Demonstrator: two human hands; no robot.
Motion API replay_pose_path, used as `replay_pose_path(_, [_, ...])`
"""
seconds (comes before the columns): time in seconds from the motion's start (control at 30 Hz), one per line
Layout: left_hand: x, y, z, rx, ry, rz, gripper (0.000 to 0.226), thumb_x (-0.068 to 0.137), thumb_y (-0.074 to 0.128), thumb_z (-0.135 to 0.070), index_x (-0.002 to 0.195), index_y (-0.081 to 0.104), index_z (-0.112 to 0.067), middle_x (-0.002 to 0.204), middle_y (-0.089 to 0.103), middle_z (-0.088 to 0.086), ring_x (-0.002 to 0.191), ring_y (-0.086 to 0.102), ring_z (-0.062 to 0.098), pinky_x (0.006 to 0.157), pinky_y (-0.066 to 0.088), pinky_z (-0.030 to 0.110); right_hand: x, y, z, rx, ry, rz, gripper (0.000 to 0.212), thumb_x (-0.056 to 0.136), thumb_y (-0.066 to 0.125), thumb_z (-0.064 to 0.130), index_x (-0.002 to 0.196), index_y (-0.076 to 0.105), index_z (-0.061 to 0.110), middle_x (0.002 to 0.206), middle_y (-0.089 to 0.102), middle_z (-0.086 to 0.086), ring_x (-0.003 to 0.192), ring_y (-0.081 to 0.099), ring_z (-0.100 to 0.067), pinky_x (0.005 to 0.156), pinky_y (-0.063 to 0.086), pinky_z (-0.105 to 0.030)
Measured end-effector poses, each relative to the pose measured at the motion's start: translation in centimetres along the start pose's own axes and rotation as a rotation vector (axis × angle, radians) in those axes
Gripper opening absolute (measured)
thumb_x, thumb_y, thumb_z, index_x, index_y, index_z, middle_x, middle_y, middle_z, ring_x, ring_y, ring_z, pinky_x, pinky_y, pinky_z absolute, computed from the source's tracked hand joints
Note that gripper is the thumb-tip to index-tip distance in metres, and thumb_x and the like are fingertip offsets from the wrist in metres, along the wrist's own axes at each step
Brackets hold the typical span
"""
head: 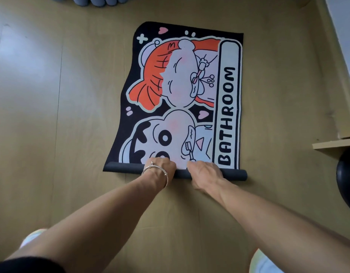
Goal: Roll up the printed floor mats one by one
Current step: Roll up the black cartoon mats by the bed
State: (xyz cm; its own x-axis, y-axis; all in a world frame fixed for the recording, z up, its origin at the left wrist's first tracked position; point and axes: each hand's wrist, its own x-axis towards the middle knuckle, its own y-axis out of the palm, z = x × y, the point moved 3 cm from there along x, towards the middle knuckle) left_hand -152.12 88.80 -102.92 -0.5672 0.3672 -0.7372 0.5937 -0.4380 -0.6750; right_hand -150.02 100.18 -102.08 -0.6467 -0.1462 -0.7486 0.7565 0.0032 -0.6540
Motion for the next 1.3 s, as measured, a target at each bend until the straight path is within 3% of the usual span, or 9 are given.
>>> replay_pose_path(0.1, [-0.2, 0.3, 0.5, -0.040, 0.045, -0.002, 0.028, 0.089, 0.050, -0.005, 0.115, 0.059, -0.013, 0.109, 0.060, 0.008, 0.096, 0.061, 0.026, 0.069, 0.040, 0.031, -0.4, 0.9, 0.6, 0.027, -0.014, -0.053, 0.029, 0.086, 0.053, 0.004, 0.112, 0.045, 0.012, 0.106, 0.058, -0.008, 0.102, 0.055, -0.028, 0.091, 0.039, -0.038])
replay_pose_path(0.3, [-0.7, 1.1, 0.4, -0.027, 0.120, -0.191, 0.027, 0.093, 0.045, -0.015, 0.118, 0.037, -0.018, 0.106, 0.056, 0.003, 0.096, 0.057, 0.025, 0.073, 0.041, 0.035, 0.4, 1.4, -0.4, 0.106, 0.142, 0.081, 0.024, 0.089, 0.052, 0.009, 0.112, 0.058, 0.010, 0.104, 0.062, -0.010, 0.094, 0.061, -0.028, 0.074, 0.047, -0.034])
replay_pose_path(0.43, [-0.5, 1.1, -0.4, 0.012, 0.112, -0.064, 0.031, 0.094, 0.046, -0.011, 0.125, 0.045, -0.019, 0.114, 0.059, 0.007, 0.100, 0.060, 0.027, 0.075, 0.043, 0.034, -0.2, 2.2, -0.2, 0.116, 0.161, 0.059, 0.026, 0.090, 0.051, 0.007, 0.115, 0.057, 0.011, 0.107, 0.061, -0.009, 0.099, 0.060, -0.028, 0.081, 0.046, -0.035])
replay_pose_path(0.57, [0.2, 0.5, -0.6, -0.002, 0.160, 0.042, 0.045, 0.094, 0.050, -0.011, 0.136, 0.044, -0.026, 0.122, 0.056, 0.007, 0.109, 0.057, 0.027, 0.079, 0.043, 0.032, -1.3, 3.0, 0.5, 0.027, 0.023, -0.137, 0.043, 0.085, 0.051, -0.002, 0.124, 0.043, 0.013, 0.118, 0.053, -0.007, 0.112, 0.048, -0.026, 0.096, 0.033, -0.037])
replay_pose_path(0.67, [0.5, 0.2, -0.4, -0.012, 0.180, 0.092, 0.041, 0.093, 0.050, -0.011, 0.132, 0.047, -0.024, 0.119, 0.057, 0.007, 0.106, 0.057, 0.027, 0.073, 0.040, 0.031, -0.9, 3.1, 0.8, 0.090, 0.051, -0.095, 0.039, 0.087, 0.050, 0.000, 0.124, 0.045, 0.011, 0.121, 0.052, -0.009, 0.115, 0.048, -0.027, 0.098, 0.035, -0.039])
replay_pose_path(0.77, [0.1, 0.1, 0.2, -0.054, 0.193, 0.010, 0.035, 0.093, 0.048, -0.015, 0.126, 0.041, -0.021, 0.114, 0.057, 0.008, 0.100, 0.058, 0.028, 0.070, 0.038, 0.033, -0.2, 2.0, 0.8, 0.185, 0.124, -0.004, 0.034, 0.089, 0.052, 0.012, 0.123, 0.051, 0.010, 0.118, 0.058, -0.009, 0.111, 0.054, -0.028, 0.098, 0.038, -0.041])
replay_pose_path(0.87, [-0.2, 0.6, 0.4, 0.011, 0.208, -0.152, 0.030, 0.095, 0.046, -0.019, 0.123, 0.037, -0.018, 0.111, 0.055, 0.006, 0.097, 0.058, 0.027, 0.070, 0.037, 0.034, 0.1, 1.2, 0.7, 0.220, 0.142, 0.066, 0.030, 0.090, 0.048, 0.012, 0.120, 0.054, 0.010, 0.114, 0.061, -0.009, 0.104, 0.058, -0.028, 0.093, 0.044, -0.039])
replay_pose_path(1.17, [0.7, -0.7, 0.4, 0.024, 0.203, -0.058, 0.022, 0.093, 0.044, -0.015, 0.112, 0.054, -0.018, 0.104, 0.061, 0.006, 0.092, 0.060, 0.026, 0.066, 0.039, 0.032, -0.2, 0.9, 0.4, 0.155, 0.041, -0.035, 0.022, 0.086, 0.058, 0.013, 0.107, 0.052, 0.014, 0.091, 0.051, -0.004, 0.085, 0.051, -0.024, 0.080, 0.043, -0.036])
replay_pose_path(1.3, [0.7, -1.2, 0.8, 0.016, 0.228, -0.242, 0.026, 0.093, 0.047, -0.018, 0.119, 0.046, -0.017, 0.114, 0.050, 0.004, 0.105, 0.051, 0.024, 0.068, 0.039, 0.033, 0.8, -0.3, -0.3, 0.226, 0.091, 0.063, 0.016, 0.088, 0.053, 0.009, 0.103, 0.059, 0.011, 0.102, 0.062, -0.011, 0.091, 0.060, -0.030, 0.070, 0.045, -0.032])
